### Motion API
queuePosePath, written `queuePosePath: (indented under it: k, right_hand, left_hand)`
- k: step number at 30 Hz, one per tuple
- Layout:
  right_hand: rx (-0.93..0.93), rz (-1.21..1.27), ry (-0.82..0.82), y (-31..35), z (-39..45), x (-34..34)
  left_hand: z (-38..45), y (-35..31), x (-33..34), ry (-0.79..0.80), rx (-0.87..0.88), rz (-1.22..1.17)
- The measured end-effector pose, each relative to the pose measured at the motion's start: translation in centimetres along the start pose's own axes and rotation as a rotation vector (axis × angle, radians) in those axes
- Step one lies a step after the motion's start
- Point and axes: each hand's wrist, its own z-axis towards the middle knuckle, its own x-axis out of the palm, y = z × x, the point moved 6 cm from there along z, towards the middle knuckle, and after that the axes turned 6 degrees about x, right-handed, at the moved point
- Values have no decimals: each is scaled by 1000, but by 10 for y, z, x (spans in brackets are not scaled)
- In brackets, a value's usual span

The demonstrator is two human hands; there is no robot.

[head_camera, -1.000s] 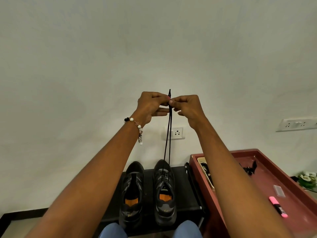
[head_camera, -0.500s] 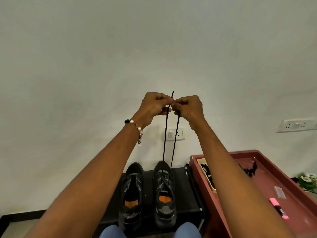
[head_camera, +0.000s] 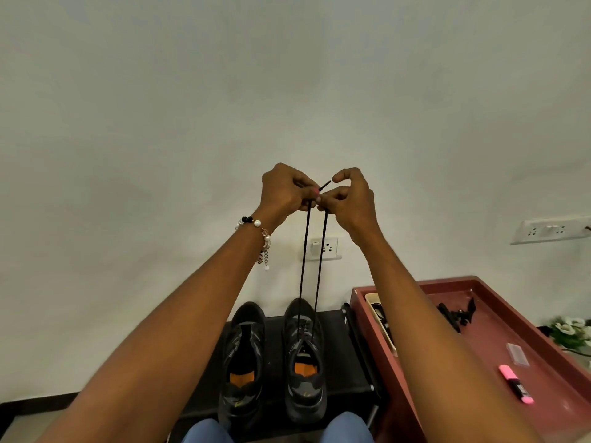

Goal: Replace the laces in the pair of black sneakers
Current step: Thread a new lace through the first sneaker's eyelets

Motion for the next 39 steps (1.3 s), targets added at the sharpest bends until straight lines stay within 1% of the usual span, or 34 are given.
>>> queuePosePath:
  k: [3,5,8,11,13,16,18,21,23,25,27,29,31,34,37,39]
  right_hand:
    - [-82,-13,23,0,-2,1]
    - [-149,-51,36,2,-4,2]
    - [-276,-233,-1,6,-8,6]
    - [-362,-380,-30,7,-7,11]
    - [-341,-420,-25,3,-4,11]
    - [-228,-407,22,-5,1,11]
    - [-129,-356,56,-12,2,11]
    - [-10,-144,76,-17,2,7]
    - [73,76,105,-21,0,2]
    - [98,205,98,-25,-2,-2]
    - [8,182,23,-24,-4,-8]
    - [-65,142,3,-24,-8,-7]
    - [-90,135,30,-24,-12,-2]
    - [-155,87,-31,-20,-12,-1]
    - [-152,137,-66,-18,-10,-2]
    - [-103,214,-62,-20,-8,-1]
  left_hand:
    - [-1,-1,0,-28,19,36]
    - [-1,2,-1,-72,-1,54]
    - [0,5,-1,-112,-6,17]
    - [3,0,2,-68,93,129]
    - [3,-7,6,3,220,266]
    - [-1,-13,12,74,415,433]
    - [-3,-13,14,71,449,470]
    - [-3,-11,16,73,392,453]
    - [-2,-6,14,66,261,335]
    - [-1,5,9,39,32,74]
    - [-5,15,10,31,-176,-236]
    - [-10,19,13,16,-295,-432]
    - [-13,21,14,7,-336,-516]
    - [-13,24,14,20,-319,-519]
    - [-11,24,8,49,-253,-455]
    - [-10,21,5,85,-172,-390]
